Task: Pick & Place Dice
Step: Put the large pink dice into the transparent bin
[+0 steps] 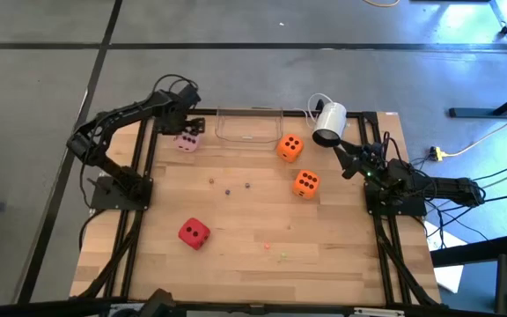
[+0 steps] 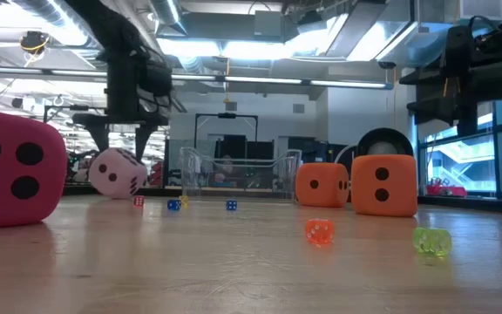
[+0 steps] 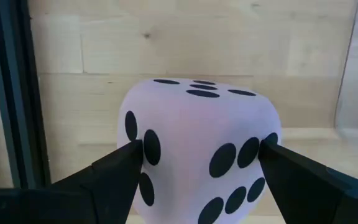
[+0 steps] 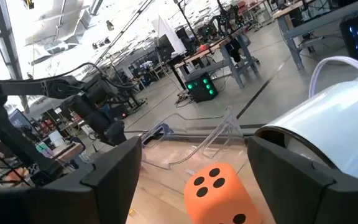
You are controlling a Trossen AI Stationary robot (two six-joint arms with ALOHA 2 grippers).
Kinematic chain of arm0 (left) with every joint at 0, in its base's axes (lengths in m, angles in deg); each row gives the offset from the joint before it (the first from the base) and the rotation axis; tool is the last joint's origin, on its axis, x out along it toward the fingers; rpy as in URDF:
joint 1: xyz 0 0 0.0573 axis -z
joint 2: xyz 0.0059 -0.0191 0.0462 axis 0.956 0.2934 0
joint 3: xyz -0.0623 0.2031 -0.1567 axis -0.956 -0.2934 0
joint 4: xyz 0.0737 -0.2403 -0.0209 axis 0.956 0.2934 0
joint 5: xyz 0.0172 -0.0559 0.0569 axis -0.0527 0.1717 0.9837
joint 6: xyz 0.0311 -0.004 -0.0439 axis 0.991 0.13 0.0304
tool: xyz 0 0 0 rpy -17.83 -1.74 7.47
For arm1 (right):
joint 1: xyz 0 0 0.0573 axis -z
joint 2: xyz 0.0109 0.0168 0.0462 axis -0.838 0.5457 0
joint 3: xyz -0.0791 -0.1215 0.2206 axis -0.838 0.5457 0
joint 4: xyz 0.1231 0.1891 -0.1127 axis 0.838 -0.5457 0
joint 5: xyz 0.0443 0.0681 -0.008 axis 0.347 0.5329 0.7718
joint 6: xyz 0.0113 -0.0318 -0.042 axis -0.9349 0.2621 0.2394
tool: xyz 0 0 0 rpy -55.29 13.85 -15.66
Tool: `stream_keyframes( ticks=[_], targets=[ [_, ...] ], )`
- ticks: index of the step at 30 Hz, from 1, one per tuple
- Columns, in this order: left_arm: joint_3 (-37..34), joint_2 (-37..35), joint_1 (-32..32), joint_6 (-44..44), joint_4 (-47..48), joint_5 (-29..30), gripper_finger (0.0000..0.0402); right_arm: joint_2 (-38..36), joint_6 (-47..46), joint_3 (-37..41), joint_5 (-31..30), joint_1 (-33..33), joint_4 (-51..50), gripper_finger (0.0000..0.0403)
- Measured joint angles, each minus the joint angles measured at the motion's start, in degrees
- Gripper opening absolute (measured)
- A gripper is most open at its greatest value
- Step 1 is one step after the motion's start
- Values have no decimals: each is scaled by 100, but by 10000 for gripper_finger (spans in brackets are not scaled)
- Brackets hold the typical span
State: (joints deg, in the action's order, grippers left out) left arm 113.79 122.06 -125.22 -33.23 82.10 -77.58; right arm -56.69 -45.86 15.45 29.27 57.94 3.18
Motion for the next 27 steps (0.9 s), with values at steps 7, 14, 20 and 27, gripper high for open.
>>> stream_keyframes(
  ticks=[7, 14, 20, 27],
  targets=[
    [-2, 4, 271, -134, 72, 144, 315, 0, 32, 0, 0, 0, 0, 293],
    [-4, 7, 386, -203, 74, 297, 262, 0, 38, 0, 0, 0, 0, 293],
    [-6, 7, 386, -188, 70, 382, 219, 0, 48, 0, 0, 0, 0, 293],
    [-8, 9, 388, -35, 66, 533, 195, 0, 51, 0, 0, -2, 0, 293]
  ],
)
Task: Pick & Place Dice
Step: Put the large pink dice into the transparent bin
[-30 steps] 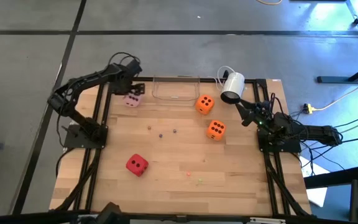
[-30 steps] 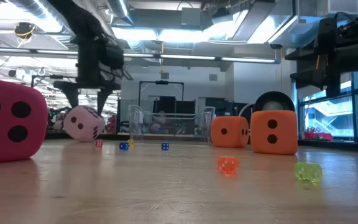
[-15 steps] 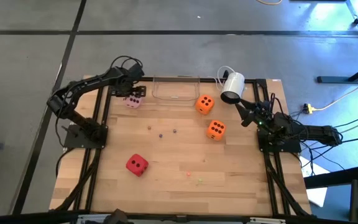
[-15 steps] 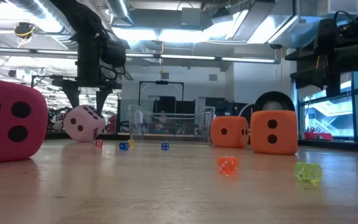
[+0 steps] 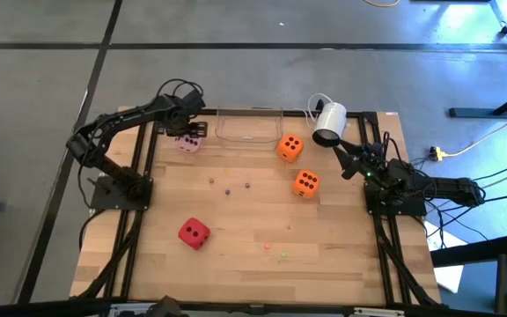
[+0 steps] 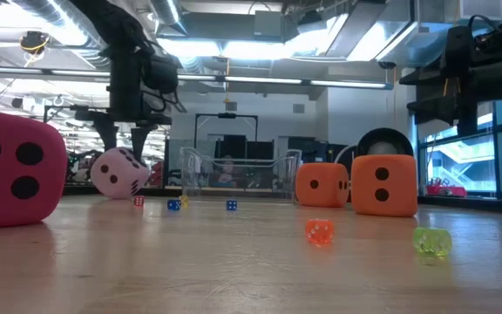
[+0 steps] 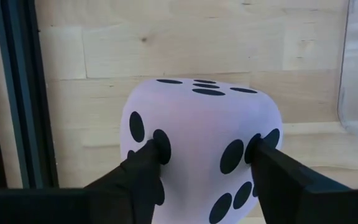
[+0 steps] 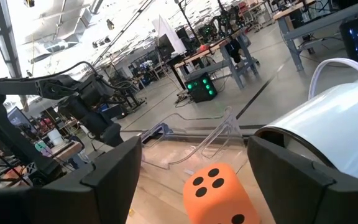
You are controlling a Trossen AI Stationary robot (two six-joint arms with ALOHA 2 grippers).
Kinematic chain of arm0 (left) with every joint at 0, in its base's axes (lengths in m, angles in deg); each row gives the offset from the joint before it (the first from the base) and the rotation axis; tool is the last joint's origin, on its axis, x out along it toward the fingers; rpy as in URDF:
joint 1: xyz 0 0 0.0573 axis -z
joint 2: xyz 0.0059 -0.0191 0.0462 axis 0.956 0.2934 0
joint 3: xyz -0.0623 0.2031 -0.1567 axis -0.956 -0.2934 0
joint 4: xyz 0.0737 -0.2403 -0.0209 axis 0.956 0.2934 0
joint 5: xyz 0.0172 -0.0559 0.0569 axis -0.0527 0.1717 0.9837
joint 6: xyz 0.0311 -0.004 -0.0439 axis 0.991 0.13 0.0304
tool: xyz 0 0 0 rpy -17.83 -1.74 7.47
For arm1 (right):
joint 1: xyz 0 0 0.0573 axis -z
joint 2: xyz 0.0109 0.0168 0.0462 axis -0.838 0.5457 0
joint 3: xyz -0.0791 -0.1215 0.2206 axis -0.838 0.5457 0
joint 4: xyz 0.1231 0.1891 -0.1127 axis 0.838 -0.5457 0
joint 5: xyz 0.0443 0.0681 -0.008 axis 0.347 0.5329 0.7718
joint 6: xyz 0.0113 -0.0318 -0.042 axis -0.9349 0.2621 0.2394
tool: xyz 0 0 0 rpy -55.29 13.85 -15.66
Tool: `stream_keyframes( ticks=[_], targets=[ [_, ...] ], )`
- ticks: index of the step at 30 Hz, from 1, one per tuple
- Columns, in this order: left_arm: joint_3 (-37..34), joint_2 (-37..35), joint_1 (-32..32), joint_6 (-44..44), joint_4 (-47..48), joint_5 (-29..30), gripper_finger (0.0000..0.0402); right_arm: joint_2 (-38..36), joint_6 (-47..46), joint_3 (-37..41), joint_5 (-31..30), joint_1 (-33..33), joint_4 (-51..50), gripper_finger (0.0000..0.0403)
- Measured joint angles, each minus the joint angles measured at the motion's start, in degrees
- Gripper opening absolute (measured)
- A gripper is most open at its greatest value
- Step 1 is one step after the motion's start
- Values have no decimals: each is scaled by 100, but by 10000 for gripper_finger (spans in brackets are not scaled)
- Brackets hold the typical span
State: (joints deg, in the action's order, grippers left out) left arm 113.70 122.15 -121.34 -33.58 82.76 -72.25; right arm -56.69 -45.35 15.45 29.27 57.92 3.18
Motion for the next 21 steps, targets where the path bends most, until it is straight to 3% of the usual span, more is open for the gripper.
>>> stream_keyframes(
  ticks=[17, 21],
  targets=[
    [-26, -1058, -83, 157, 35, -125, 191, 0, 259, 0, 0, 2, 0, 294],
    [-24, -1215, -83, 274, -65, -480, 191, 0, 259, 0, 0, 0, 0, 294]
  ],
)
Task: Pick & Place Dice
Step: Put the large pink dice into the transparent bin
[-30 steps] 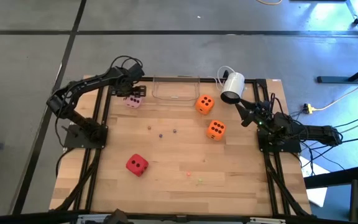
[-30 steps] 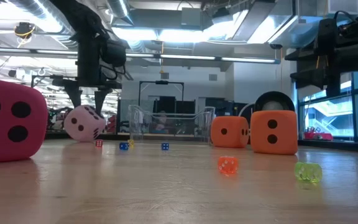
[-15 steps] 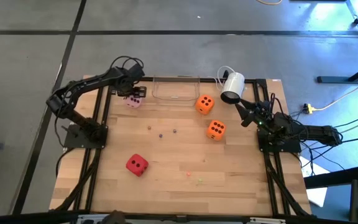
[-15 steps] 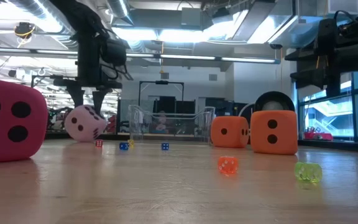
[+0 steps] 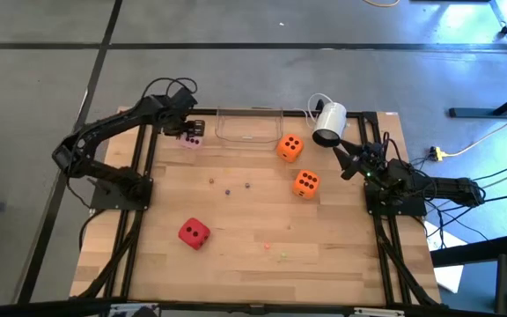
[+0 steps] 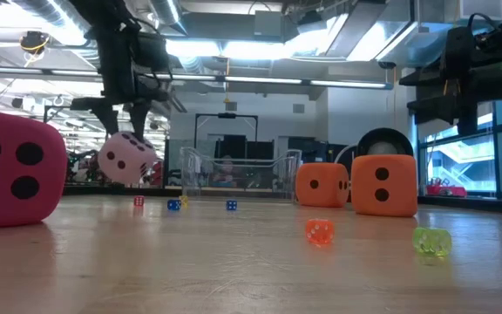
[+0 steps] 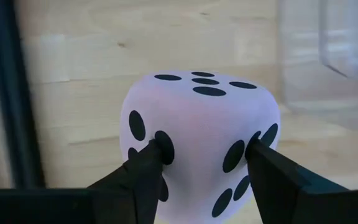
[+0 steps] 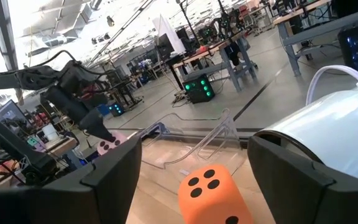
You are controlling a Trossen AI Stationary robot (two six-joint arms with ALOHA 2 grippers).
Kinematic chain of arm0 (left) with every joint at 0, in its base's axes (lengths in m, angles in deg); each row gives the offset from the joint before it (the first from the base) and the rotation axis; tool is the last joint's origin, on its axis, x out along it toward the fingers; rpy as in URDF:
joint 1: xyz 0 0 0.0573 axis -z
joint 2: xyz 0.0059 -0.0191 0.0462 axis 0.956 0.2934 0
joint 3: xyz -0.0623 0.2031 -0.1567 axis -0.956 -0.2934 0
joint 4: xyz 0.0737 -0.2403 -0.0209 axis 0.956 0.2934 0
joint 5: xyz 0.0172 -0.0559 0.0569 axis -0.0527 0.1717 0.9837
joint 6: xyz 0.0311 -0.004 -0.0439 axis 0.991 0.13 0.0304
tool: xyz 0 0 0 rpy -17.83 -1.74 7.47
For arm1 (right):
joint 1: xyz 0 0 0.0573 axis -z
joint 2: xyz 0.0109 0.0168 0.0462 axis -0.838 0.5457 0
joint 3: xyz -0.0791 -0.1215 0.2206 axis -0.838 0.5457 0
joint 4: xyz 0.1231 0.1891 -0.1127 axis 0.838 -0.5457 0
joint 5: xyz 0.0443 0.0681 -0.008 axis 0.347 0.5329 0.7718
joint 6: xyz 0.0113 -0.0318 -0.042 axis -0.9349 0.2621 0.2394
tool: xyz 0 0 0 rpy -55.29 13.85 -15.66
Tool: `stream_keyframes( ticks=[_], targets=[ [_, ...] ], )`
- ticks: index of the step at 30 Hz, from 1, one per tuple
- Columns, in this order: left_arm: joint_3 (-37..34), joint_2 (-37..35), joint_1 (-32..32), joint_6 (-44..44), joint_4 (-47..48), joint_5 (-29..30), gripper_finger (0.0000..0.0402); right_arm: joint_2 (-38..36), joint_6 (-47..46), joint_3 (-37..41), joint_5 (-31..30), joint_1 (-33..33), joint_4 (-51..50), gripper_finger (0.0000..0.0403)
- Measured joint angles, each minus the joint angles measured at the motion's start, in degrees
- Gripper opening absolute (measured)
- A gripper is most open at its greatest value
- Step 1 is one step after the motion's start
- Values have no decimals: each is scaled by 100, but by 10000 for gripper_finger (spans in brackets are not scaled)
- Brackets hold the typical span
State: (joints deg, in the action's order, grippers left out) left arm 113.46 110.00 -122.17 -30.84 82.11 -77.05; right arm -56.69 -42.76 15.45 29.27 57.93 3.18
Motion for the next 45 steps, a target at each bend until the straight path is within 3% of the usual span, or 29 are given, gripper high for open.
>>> stream_keyframes(
  ticks=[5, 10, 17, 24, 30, 35, 37, 42, 45],
  targets=[
    [7, -392, -21, 87, -669, -622, 191, 0, -4, 0, 0, 2, 0, 294],
    [13, -709, -28, 160, -2171, -1137, 191, 0, -6, 0, 0, 2, 0, 294],
    [22, -869, -1, 130, -3451, -1228, 191, 0, -39, 0, 0, 0, 0, 294],
    [23, -179, 448, 363, -4771, -1192, 191, 0, 0, 0, -2, 16, 0, 294],
    [17, 704, 545, -84, -4452, -1202, 191, 0, 0, 0, -2, 19, 0, 294],
    [20, 1202, 577, -50, -5163, -1256, 191, 0, -36, 0, -157, 19, 0, 294],
    [38, 1320, 577, 363, -5269, -1334, 191, 0, -120, 0, -256, 19, 0, 293],
    [150, 1408, 695, 2633, -5226, -1137, 186, 0, -175, 0, -297, 19, -4, 293],
    [238, 1382, 726, 3170, -4987, -1097, 185, 0, -304, 0, -293, 19, -7, 293]
  ],
)
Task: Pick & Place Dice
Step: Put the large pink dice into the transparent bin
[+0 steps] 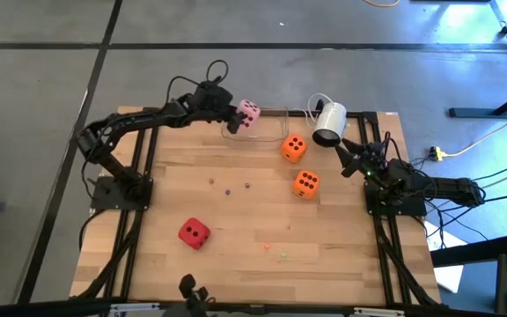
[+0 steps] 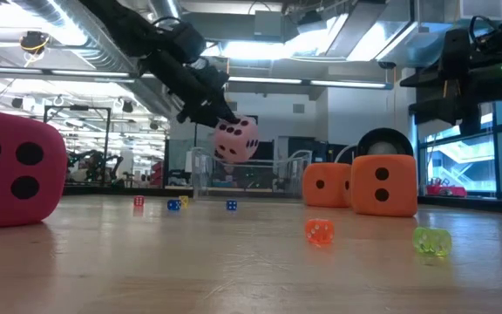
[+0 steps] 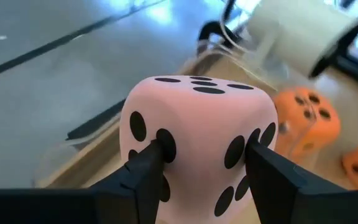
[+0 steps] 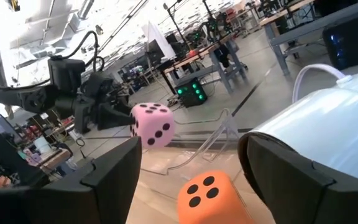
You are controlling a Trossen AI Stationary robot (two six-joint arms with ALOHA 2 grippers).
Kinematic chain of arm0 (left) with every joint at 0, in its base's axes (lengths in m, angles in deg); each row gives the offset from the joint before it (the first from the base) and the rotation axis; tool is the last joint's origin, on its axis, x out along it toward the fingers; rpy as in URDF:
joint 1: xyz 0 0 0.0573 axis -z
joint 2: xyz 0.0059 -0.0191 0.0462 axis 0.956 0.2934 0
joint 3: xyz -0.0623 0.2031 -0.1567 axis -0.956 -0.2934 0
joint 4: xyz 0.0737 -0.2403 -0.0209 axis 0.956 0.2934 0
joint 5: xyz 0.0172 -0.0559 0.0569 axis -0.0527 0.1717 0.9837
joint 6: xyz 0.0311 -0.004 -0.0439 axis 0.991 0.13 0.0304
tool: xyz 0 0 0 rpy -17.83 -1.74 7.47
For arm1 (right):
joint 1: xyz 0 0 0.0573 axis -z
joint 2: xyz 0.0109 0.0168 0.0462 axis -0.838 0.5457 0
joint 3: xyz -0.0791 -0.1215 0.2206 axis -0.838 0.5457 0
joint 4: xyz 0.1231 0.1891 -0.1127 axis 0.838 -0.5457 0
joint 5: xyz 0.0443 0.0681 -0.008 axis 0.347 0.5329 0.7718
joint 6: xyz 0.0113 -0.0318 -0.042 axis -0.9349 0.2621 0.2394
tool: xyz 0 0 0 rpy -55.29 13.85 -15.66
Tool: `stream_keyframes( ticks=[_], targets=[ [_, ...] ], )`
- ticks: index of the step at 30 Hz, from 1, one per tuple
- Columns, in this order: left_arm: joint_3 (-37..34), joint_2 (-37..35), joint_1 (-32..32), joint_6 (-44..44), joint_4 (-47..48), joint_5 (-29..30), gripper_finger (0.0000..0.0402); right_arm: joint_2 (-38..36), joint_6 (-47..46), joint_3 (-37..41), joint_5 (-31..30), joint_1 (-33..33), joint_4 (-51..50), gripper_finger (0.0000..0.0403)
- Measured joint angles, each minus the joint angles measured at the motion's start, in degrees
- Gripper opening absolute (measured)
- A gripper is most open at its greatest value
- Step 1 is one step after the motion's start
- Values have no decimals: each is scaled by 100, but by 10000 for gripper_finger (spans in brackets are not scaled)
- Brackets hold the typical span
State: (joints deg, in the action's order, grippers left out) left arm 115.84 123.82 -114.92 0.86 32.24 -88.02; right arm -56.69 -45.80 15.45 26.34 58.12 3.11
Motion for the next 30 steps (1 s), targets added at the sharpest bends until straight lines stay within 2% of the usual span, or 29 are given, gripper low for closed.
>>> stream_keyframes(
  ticks=[2, 6, 10, 13, 16, 26, 28, 30],
  targets=[
    [128, -16, -6, 246, 435, 33, 185, 0, -56, 0, -2, 0, -1, 293],
    [463, 8, 59, 1159, 1178, 495, 184, 0, -33, 0, -4, 0, -4, 293],
    [1220, 168, 292, 1978, 1833, 1007, 184, 0, -22, 0, -109, 0, -6, 293],
    [1868, 437, 519, 2550, 2510, 1508, 184, 0, -20, 0, -288, 0, -7, 293],
    [2268, 753, 790, 3042, 3115, 2262, 184, 0, -20, 0, -302, 0, -9, 293],
    [2383, 1705, 1363, 3975, 3230, 4348, 184, 0, -17, 0, -304, 0, -13, 293],
    [2383, 1901, 1384, 4000, 3193, 4564, 184, 0, -6, 0, -304, 0, -13, 293],
    [2376, 2062, 1389, 3909, 3193, 4534, 184, 0, 0, 0, -304, 0, -13, 293]
  ],
)
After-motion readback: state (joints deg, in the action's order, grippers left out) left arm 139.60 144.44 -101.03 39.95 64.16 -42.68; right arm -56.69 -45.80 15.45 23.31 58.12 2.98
